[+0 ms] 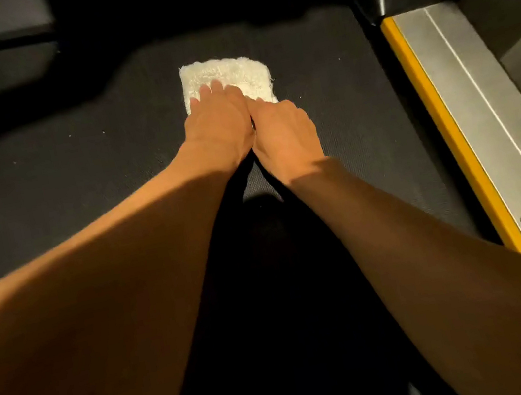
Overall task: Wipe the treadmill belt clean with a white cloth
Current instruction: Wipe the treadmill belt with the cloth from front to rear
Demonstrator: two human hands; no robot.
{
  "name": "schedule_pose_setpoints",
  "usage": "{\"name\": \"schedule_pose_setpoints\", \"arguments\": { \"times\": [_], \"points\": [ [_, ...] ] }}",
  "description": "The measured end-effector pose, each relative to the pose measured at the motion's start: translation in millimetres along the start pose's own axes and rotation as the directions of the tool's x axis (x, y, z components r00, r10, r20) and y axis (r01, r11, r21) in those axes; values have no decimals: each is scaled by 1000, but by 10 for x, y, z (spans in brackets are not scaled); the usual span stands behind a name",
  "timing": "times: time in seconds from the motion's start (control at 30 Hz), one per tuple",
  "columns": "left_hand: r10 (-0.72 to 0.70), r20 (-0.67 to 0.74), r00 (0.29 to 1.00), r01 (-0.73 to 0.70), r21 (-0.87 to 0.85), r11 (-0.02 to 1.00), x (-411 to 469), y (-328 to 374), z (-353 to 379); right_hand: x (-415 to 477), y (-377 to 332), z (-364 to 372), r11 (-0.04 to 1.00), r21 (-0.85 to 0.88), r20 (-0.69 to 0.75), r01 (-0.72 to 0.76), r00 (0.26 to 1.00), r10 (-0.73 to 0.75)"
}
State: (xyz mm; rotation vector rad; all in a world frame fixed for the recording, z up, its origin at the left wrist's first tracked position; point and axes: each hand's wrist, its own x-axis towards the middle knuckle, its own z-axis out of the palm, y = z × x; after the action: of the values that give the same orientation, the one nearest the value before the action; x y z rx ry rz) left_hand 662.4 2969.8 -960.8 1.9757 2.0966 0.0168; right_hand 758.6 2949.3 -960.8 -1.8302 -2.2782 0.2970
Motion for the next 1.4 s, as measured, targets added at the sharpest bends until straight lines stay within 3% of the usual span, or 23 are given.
{"name": "schedule_pose_setpoints", "arguments": {
  "times": [0.17,0.37,0.53,0.6,0.73,0.93,1.2,1.4],
  "points": [
    [55,-54,997,-54,9,998,-337,216,315,-207,277,-44,1000,-9,124,15,992,-14],
    [25,-40,999,-27,-63,998,11,413,132,62,455,-105,999,47,-3,1,1000,-1],
    [139,-36,990,-142,-93,986,-270,557,325,-246,682,-135,998,40,90,-42,995,38],
    [163,-89,983,-170,-75,983,-177,602,341,-204,744,-170,999,36,72,-24,997,21],
    [157,-28,987,-158,-88,983,202,709,223,117,836,-259,996,45,53,-74,996,71],
    [244,-73,967,-249,-66,966,-98,792,478,-278,970,-258,997,46,46,-66,997,64],
    [235,-37,971,-237,-69,969,138,1124,282,-55,1215,-374,995,22,38,-92,995,91],
    [290,-20,957,-290,-119,950,10,1322,495,-287,1458,-424,994,-105,24,-32,999,34]
  ]
}}
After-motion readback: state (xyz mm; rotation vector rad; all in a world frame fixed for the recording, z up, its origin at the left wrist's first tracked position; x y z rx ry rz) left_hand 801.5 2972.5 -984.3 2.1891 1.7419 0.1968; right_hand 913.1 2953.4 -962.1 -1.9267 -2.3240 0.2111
